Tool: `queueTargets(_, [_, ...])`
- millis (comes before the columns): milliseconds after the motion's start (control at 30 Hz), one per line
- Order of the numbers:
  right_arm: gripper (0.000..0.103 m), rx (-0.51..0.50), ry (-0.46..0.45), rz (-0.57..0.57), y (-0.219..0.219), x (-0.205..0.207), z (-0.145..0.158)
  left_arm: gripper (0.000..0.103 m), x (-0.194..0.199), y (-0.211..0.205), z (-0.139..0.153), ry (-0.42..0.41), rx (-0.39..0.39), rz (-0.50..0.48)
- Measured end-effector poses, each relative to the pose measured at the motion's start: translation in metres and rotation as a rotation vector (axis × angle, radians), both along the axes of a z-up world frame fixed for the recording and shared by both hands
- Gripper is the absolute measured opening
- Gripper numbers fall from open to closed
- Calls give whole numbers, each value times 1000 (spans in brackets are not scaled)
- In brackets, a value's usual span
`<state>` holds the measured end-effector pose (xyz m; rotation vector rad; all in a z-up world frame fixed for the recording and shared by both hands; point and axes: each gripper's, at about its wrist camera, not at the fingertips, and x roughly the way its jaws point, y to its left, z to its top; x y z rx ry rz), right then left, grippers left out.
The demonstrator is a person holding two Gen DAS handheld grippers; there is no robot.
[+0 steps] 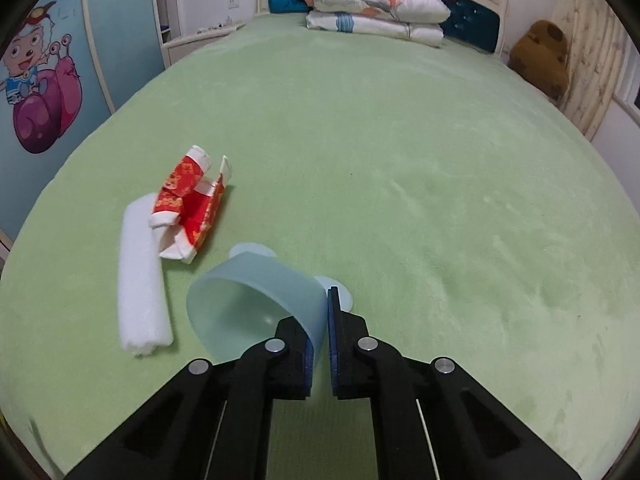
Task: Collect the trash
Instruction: 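Grasp the pale blue plastic cup with the right gripper while the left gripper holds the bag, then carry the bag and cup over the bucket and open both grippers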
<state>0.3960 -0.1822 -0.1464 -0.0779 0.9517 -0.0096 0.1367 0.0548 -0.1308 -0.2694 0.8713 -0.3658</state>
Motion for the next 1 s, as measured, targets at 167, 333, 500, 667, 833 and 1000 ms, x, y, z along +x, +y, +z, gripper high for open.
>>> queueTargets(167, [5, 36, -48, 31, -6, -34, 21, 49, -9, -4, 1, -6, 2, -11])
queueTargets(333, [5, 85, -109, 86, -12, -96, 51, 49, -21, -15, 7, -23, 8, -47])
queueTargets(500, [5, 121, -148, 152, -15, -176, 72, 49, -38, -28, 12, -27, 13, -91])
queueTargets(667, [5, 144, -151, 200, -18, -251, 75, 49, -62, -42, 9, -12, 19, -168])
queueTargets(833, [5, 179, -110, 231, -17, -319, 57, 49, -92, -53, -8, 43, 21, -252])
queueTargets(1000, [5, 212, -14, 247, -13, -370, 14, 49, -122, -64, -51, 154, 31, -333])
